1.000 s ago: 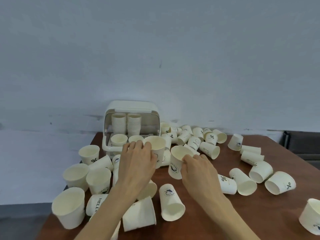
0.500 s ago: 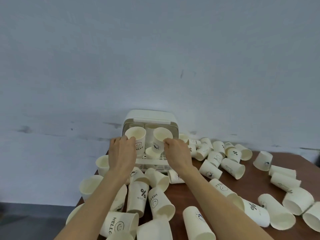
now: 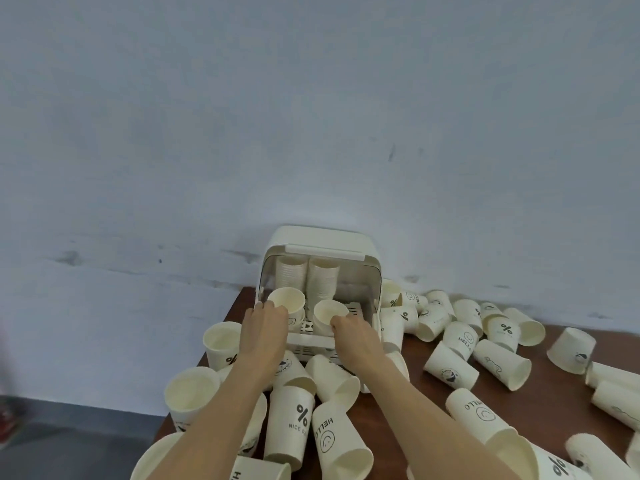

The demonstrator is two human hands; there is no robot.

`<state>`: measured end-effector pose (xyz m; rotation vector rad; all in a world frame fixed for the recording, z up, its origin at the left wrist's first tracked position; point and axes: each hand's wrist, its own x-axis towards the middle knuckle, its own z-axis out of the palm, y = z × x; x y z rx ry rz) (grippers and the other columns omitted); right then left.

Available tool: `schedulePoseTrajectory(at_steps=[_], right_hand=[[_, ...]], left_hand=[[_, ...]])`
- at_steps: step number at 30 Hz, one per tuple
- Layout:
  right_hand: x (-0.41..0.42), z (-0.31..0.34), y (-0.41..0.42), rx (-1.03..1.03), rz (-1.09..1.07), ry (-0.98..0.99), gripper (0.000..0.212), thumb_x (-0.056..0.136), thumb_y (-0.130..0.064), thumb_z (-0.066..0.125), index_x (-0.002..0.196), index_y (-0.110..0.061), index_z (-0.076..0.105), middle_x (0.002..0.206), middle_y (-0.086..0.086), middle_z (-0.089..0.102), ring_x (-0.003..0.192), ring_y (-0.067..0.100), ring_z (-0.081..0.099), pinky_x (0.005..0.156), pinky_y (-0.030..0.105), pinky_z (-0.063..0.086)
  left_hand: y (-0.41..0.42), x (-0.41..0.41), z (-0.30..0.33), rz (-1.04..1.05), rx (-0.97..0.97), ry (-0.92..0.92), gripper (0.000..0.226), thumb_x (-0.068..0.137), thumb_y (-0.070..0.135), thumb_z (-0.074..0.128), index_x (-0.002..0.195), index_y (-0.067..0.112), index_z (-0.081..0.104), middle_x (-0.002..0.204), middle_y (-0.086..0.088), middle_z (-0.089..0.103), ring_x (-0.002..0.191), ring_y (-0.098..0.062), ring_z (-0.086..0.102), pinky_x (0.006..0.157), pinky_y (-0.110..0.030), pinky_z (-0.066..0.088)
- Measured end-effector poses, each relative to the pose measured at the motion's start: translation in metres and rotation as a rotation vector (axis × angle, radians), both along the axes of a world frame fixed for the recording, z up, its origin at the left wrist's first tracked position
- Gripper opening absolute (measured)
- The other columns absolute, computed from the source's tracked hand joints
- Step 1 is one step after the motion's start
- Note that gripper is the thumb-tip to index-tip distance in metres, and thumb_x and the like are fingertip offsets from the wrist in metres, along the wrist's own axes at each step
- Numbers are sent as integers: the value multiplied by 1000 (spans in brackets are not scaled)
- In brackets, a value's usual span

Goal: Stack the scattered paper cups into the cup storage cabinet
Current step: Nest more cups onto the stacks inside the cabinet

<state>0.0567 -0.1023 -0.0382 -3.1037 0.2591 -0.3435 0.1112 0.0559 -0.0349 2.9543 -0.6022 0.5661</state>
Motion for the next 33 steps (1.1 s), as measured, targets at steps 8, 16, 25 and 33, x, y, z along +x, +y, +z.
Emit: schedulePoseTrajectory(at_steps=[8, 16, 25, 33], right_hand=[[-9, -15, 4, -50, 23, -49, 21, 93, -10, 52, 114, -10, 51, 112, 7, 56, 104, 25, 53, 76, 31, 42], [-8, -12, 2, -58, 69, -11, 40, 92, -10, 49, 131, -12, 42, 114, 10, 56, 103, 29, 54, 78, 35, 43], [-11, -10, 2, 62, 71, 75, 76, 88, -14, 55, 151, -16, 12, 123, 14, 51, 110, 30, 51, 90, 39, 46], [-61, 15, 4, 332, 26, -87, 53, 89, -6, 46, 140, -11, 37, 128, 10, 54, 113, 29, 52, 87, 37, 45]], left_hand=[[3, 7, -13, 3, 87, 130, 32, 88, 3, 54, 118, 13, 55, 119, -8, 53, 112, -25, 47, 79, -31, 46], [0, 4, -17, 4, 61, 151, 40, 89, 7, 57, 127, 10, 46, 123, -8, 53, 117, -24, 44, 82, -30, 47], [-1, -8, -8, 4, 10, 195, 66, 89, 5, 50, 145, 1, 18, 130, -12, 52, 117, -27, 49, 85, -35, 47], [-10, -69, 21, -178, -142, 141, 33, 95, 22, 44, 127, 17, 41, 115, -2, 53, 105, -22, 52, 71, -32, 46]])
